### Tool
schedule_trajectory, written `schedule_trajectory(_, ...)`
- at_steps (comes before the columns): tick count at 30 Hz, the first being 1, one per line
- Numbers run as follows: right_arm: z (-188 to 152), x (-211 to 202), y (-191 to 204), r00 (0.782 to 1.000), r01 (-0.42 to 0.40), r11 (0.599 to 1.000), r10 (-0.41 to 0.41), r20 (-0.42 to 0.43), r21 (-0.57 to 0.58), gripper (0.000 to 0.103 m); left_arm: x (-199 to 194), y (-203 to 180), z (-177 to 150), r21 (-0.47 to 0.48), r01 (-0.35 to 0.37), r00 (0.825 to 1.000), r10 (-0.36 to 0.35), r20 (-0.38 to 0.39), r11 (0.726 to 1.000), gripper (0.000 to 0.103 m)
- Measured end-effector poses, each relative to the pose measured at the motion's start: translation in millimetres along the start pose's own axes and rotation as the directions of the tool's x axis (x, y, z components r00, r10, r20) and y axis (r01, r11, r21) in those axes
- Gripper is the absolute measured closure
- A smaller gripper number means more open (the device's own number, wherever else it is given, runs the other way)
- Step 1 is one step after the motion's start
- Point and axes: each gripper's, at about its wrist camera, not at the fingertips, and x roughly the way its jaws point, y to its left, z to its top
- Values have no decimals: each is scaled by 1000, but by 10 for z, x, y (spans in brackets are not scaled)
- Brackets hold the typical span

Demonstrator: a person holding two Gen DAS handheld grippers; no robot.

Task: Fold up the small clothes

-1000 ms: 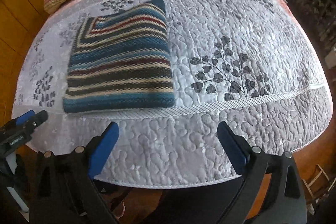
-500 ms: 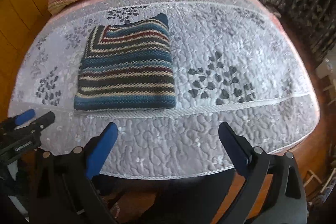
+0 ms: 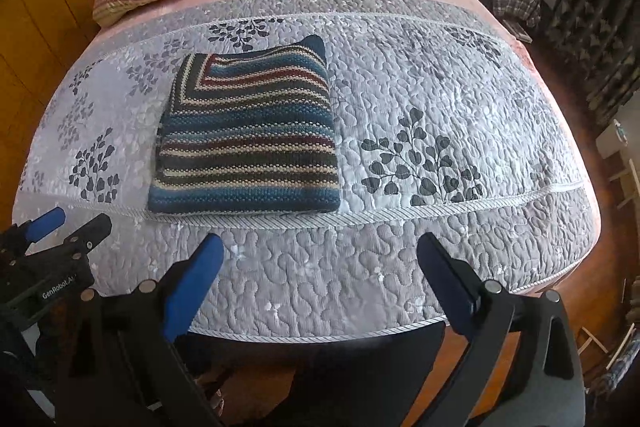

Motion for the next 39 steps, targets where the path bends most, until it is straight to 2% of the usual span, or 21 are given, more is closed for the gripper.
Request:
schedule_trajectory(10, 35, 13, -72, 1000, -7, 1000, 7, 8, 20, 6, -5, -80, 29, 17, -8, 1000, 8, 9, 1000, 18)
schedule_trajectory(23, 54, 40, -131, 999, 22, 999, -23, 23, 28, 6, 51, -107, 21, 21, -10, 1000, 10, -1, 1000, 18)
schedule_trajectory(39, 48, 91, -153, 1000, 17, 999, -17, 2, 44, 6, 74, -104, 30, 19, -10, 1000, 10, 2, 1000, 18)
